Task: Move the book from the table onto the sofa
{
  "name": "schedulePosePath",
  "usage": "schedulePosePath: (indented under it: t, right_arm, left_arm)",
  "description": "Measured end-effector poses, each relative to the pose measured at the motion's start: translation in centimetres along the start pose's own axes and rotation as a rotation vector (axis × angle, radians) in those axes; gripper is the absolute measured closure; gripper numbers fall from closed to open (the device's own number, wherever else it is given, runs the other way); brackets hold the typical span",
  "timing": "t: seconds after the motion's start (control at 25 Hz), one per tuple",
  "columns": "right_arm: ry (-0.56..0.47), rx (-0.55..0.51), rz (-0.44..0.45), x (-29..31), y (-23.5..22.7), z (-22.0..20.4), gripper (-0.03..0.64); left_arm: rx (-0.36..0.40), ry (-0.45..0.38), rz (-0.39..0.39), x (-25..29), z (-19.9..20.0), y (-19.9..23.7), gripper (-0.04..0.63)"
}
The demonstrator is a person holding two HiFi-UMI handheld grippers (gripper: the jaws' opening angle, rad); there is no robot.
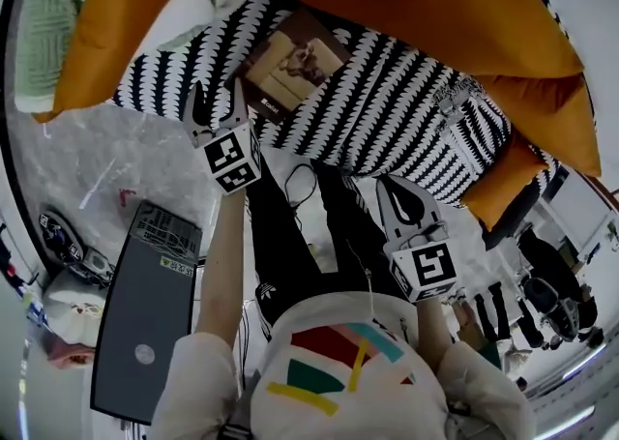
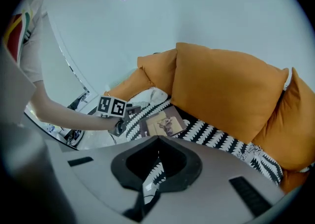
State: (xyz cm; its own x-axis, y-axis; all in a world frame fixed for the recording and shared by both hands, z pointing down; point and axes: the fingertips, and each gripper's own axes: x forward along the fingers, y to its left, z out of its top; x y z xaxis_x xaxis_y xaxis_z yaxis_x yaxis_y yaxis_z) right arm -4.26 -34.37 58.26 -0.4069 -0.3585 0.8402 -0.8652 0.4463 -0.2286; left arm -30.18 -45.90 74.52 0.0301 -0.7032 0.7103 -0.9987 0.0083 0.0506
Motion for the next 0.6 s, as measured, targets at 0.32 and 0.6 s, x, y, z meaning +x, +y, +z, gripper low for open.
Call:
schedulePosePath:
  t: [0.32, 0.6]
  right_arm:
    - [-0.186, -0.083, 0.006, -4.2, 2.2, 8.9, 0.604]
    - [-0.369, -0.138, 0.088, -9.8, 4.6, 15.7, 0.604]
  left_arm:
    - [-0.018, -0.268, 0.039, -8.9, 13.6, 0.4, 0.318]
    - [-0.168, -0.466, 0.013, -20.8, 22.5, -2.3, 0.318]
